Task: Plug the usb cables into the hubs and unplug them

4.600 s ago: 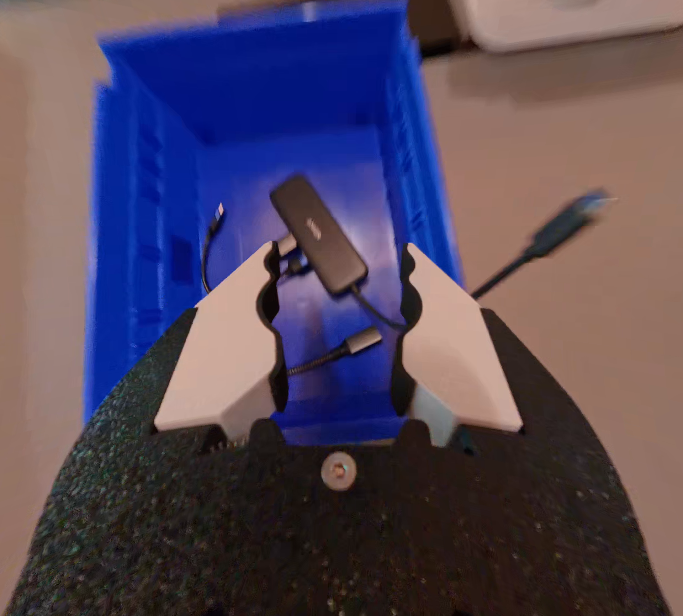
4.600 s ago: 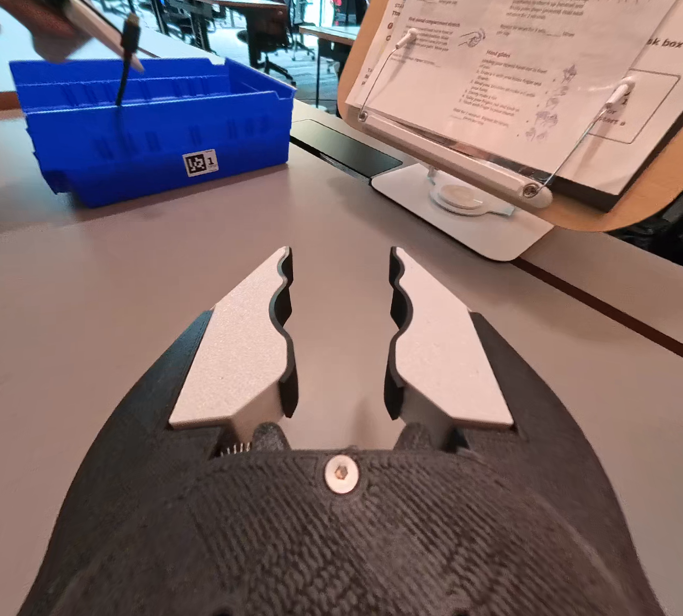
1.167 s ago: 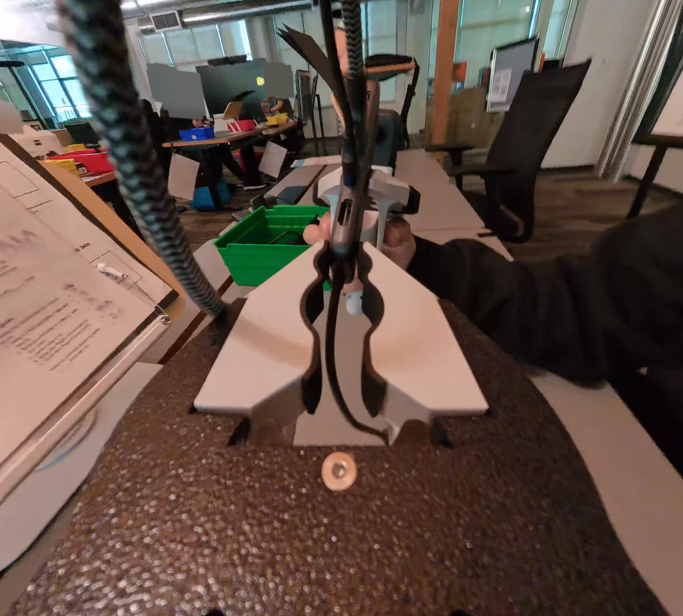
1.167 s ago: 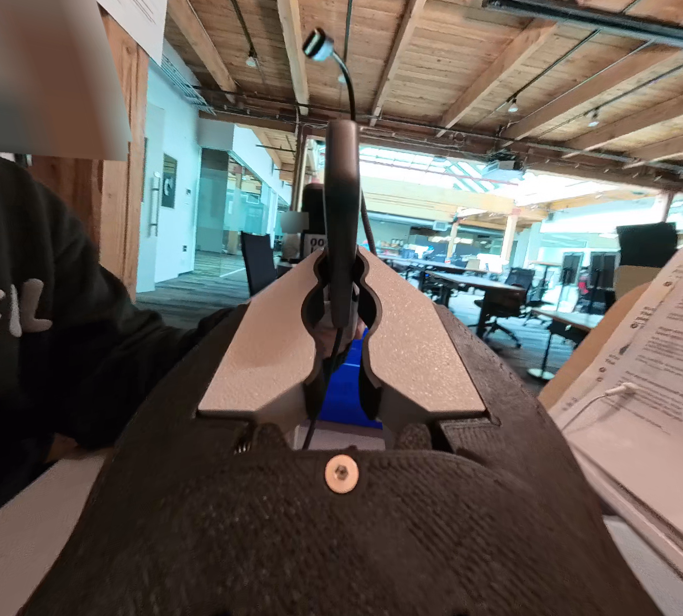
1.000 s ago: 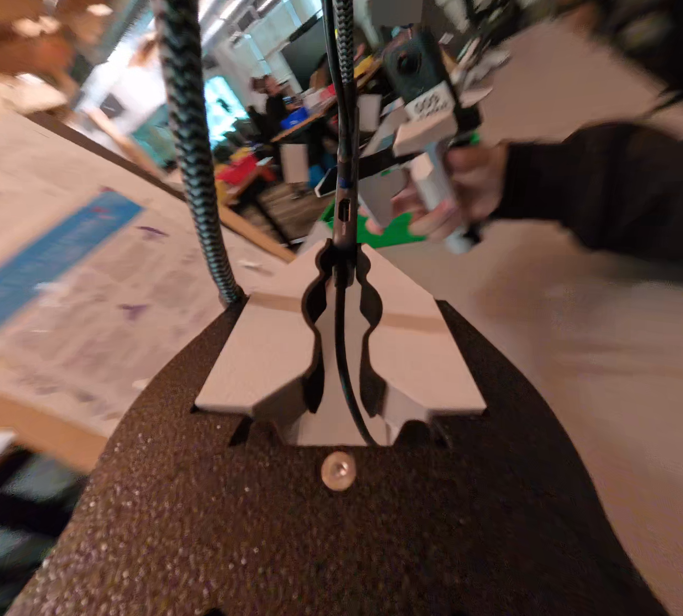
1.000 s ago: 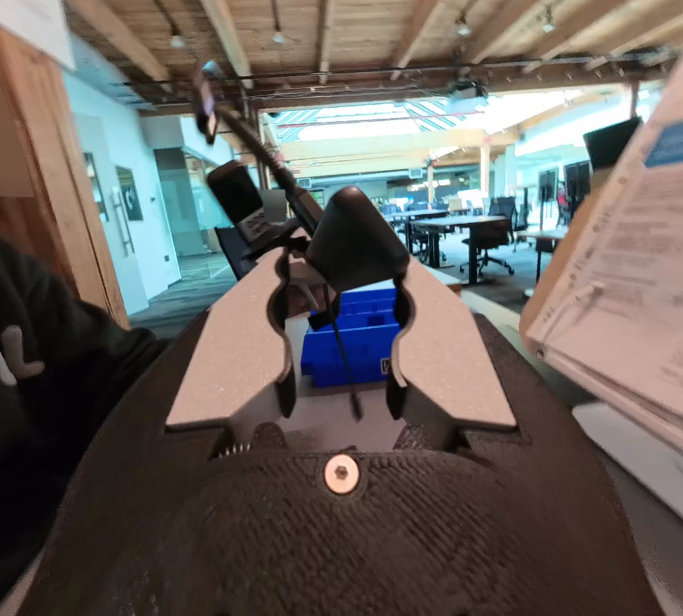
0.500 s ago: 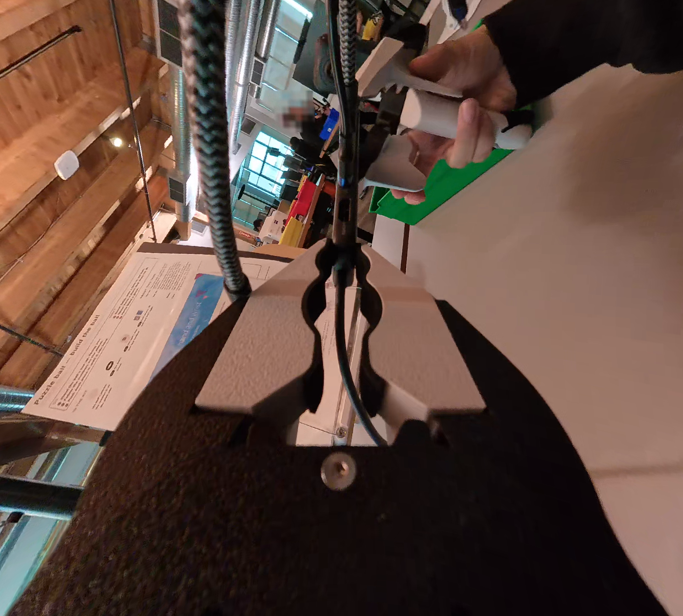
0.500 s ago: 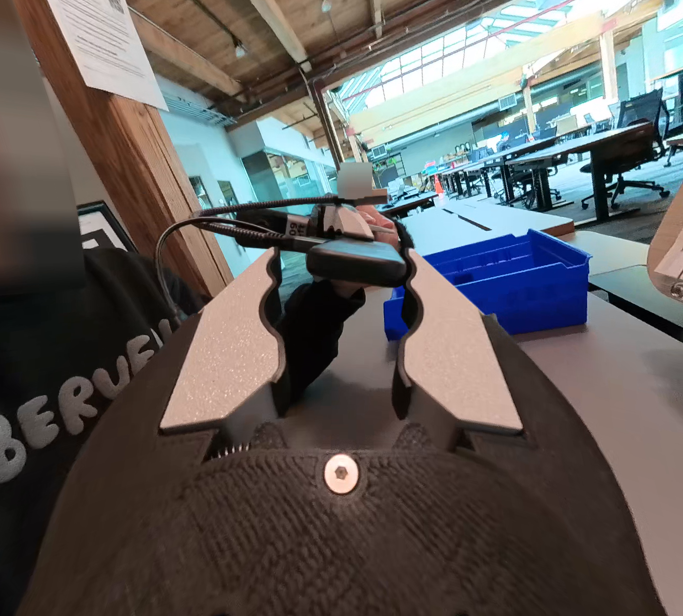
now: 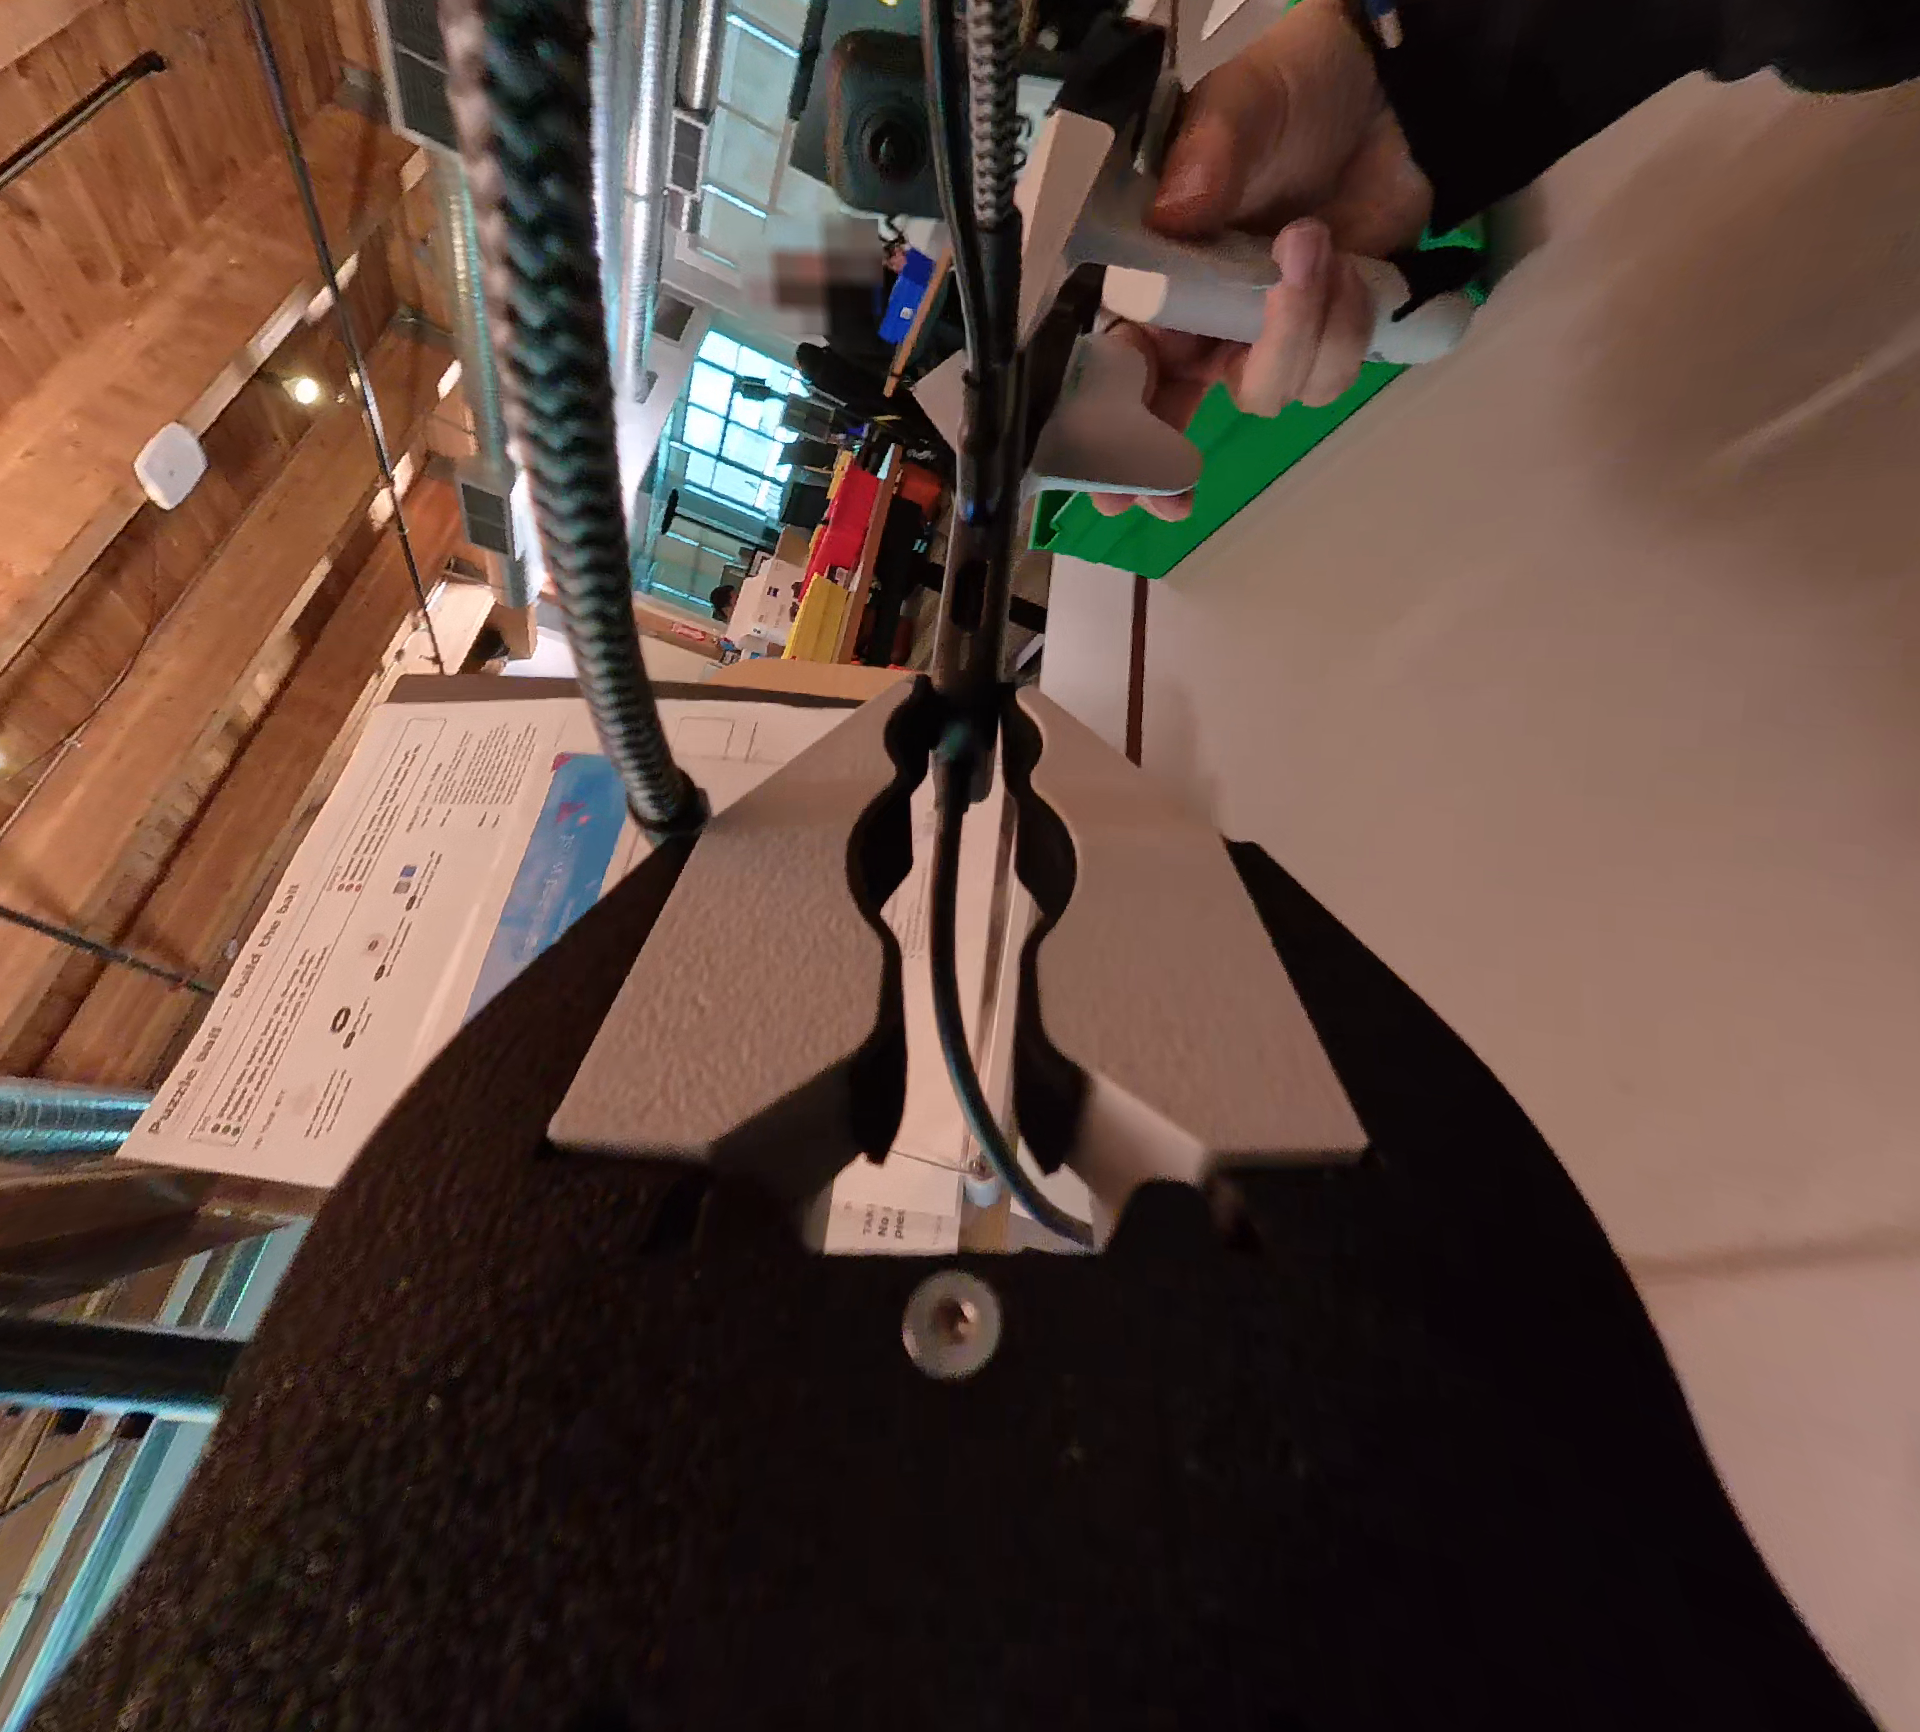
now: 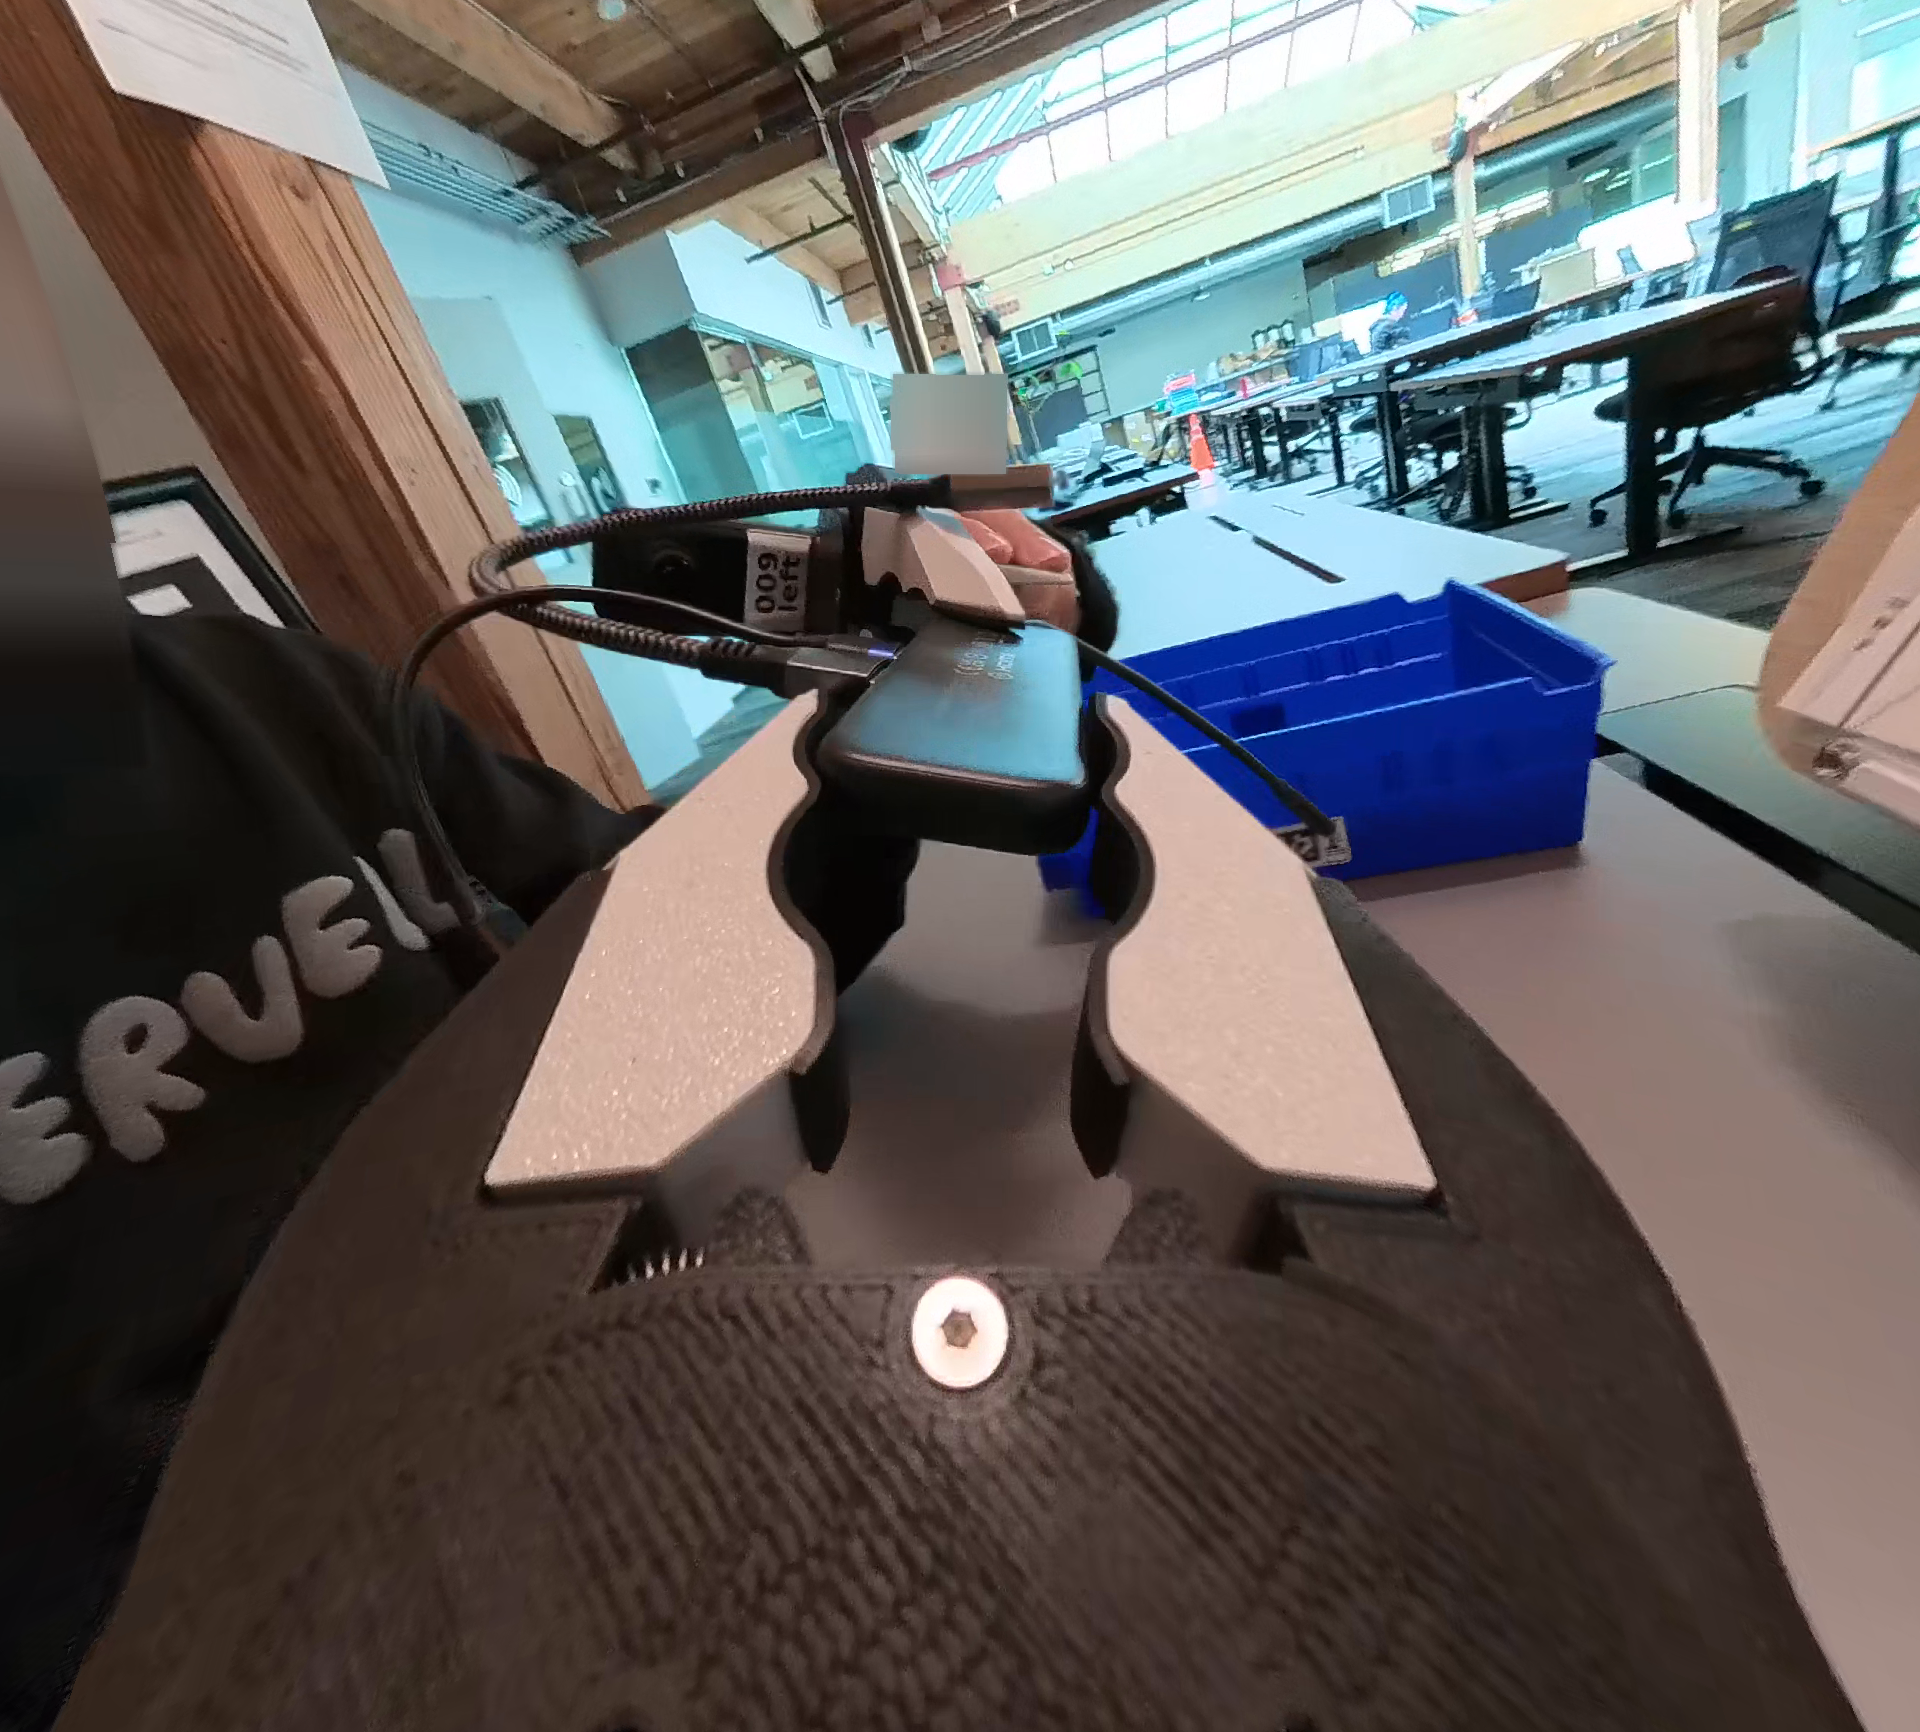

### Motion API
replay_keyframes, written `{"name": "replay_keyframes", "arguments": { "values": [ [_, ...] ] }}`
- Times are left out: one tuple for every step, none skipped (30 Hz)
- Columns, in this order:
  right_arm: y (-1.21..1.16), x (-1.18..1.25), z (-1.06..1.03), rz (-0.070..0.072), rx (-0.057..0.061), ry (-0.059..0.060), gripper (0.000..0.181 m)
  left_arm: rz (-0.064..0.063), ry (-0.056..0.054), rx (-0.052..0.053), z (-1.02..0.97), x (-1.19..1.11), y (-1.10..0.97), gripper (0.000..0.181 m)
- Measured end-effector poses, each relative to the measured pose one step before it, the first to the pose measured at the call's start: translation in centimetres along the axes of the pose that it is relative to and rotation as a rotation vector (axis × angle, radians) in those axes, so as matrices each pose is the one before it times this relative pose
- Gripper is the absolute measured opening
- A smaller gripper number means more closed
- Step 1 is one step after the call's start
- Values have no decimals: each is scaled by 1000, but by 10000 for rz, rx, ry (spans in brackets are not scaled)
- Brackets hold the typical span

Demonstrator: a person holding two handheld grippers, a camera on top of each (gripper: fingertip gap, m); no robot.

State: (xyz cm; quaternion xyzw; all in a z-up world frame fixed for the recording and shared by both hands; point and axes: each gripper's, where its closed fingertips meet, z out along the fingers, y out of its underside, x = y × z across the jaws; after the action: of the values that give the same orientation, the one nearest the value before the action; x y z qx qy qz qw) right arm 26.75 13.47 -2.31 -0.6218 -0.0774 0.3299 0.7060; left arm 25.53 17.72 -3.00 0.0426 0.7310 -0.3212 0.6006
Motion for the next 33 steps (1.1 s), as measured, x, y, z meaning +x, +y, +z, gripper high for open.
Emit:
{"name": "replay_keyframes", "arguments": {
  "values": [
    [-180,156,134,-277,36,166,47,-126,-258,-41,11,-340,225,11],
    [-209,98,149,-350,34,174,47,-143,-259,40,-2,-339,111,11],
    [-187,-44,99,-394,26,112,47,-165,-269,111,-34,-368,22,15],
    [-257,23,72,-273,67,159,47,-228,-343,89,-48,-513,52,18],
    [-323,136,30,-181,93,215,47,-282,-282,98,-78,-471,40,19],
    [-443,148,-51,-166,166,212,47,-324,-130,114,-100,-294,-5,21],
    [-452,-32,-123,-181,217,78,47,-338,-31,124,-130,-200,-24,22],
    [-438,5,-170,-88,221,52,47,-386,-83,151,-127,-308,-78,24],
    [-428,70,-196,-105,224,85,47,-476,-28,134,-154,-263,-46,28],
    [-355,61,-207,-158,162,89,47,-555,149,126,-184,-86,-57,33],
    [-388,88,-215,-204,161,129,47,-541,242,74,-261,1,19,36],
    [-549,45,-269,-293,236,135,47,-538,270,-52,-369,-26,237,38],
    [-561,6,-333,-309,212,107,47,-676,511,-221,-518,204,533,37],
    [-464,80,-382,-389,93,177,47,-900,631,-375,-642,302,797,38],
    [-360,157,-399,-534,-11,273,47,-1060,396,-491,-737,-72,1061,39],
    [-178,98,-393,-570,-147,244,47,-982,8,-505,-802,-672,1092,42],
    [1,-104,-355,-576,-260,96,46,-686,-366,-243,-826,-1157,634,43],
    [165,-141,-333,-689,-352,93,46,-433,-655,129,-811,-1422,-15,43],
    [250,-79,-286,-698,-396,147,47,-314,-660,413,-730,-1260,-624,41],
    [326,-135,-216,-503,-435,67,47,-313,-276,560,-524,-532,-1032,39],
    [338,-265,-142,-338,-386,-68,46,-341,209,614,-293,361,-1240,38],
    [165,-405,-89,-202,-158,-188,47,-329,512,533,-2,987,-1133,38],
    [3,-424,-63,-37,27,-254,46,-268,545,321,280,1146,-784,38],
    [131,-413,10,21,14,-283,46,-107,492,82,528,1126,-346,41],
    [247,-382,93,93,21,-283,46,96,445,-109,716,1099,74,45],
    [247,-236,167,192,66,-230,46,203,382,-278,817,986,475,49],
    [132,-117,221,186,172,-168,46,186,293,-448,847,739,804,51],
    [-44,46,194,151,277,-73,46,123,151,-495,814,396,906,53],
    [-176,95,118,176,328,-44,46,113,84,-351,721,228,710,58],
    [-204,-144,31,190,331,-190,46,126,-29,-101,572,24,318,62],
    [-182,-372,-19,177,309,-324,47,84,-100,20,415,-92,120,62],
    [-125,-412,-36,192,256,-330,47,10,-137,12,336,-169,12,61],
    [49,-414,11,221,103,-336,46,58,-39,82,298,38,-176,61]
  ]
}}
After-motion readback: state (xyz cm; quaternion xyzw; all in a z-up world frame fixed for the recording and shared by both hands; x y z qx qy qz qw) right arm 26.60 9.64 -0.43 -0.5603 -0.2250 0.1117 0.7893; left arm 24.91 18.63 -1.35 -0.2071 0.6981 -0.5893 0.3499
